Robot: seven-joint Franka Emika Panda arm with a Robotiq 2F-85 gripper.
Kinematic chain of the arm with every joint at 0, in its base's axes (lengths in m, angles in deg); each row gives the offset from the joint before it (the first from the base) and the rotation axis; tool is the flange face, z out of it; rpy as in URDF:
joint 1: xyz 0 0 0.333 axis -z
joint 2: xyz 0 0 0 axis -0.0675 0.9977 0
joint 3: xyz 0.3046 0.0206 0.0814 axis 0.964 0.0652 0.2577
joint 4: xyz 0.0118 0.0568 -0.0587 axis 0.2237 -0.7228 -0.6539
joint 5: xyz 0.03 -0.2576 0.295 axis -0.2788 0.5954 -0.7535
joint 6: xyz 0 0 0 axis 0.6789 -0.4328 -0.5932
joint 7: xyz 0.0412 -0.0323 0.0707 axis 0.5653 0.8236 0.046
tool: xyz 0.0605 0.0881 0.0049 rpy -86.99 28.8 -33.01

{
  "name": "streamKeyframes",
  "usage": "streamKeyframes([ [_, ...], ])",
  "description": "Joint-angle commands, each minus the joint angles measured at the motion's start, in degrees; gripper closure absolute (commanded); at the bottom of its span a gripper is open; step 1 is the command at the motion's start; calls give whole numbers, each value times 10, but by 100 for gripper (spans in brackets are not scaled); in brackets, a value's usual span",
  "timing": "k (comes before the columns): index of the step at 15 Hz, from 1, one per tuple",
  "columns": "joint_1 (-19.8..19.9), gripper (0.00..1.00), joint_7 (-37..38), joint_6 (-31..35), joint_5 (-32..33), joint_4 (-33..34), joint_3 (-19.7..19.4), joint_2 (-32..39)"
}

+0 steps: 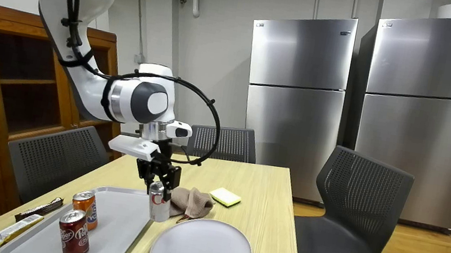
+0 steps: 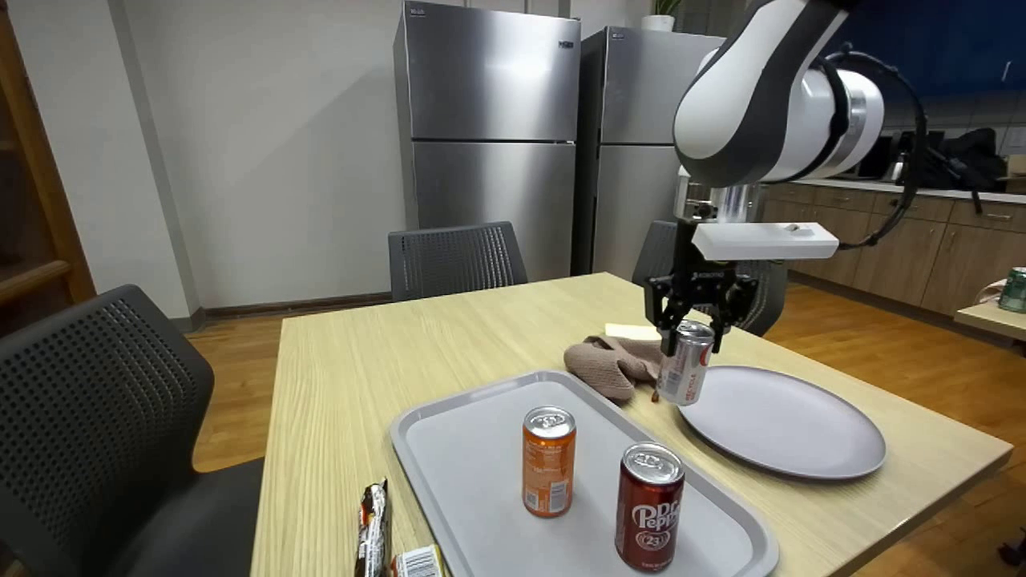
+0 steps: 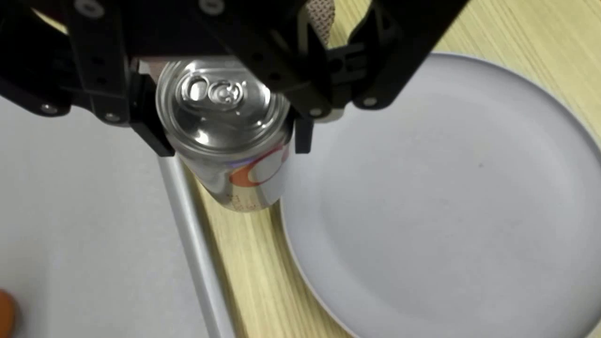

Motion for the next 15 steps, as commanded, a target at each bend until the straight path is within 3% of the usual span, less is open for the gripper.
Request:
streamKeyframes([
  [1,-16,61,29,4,5,-20,26,-27],
  [9,-62,61,72,0,15,-10,64,-16],
  [15,-95,61,146,3,73,7,57,11],
])
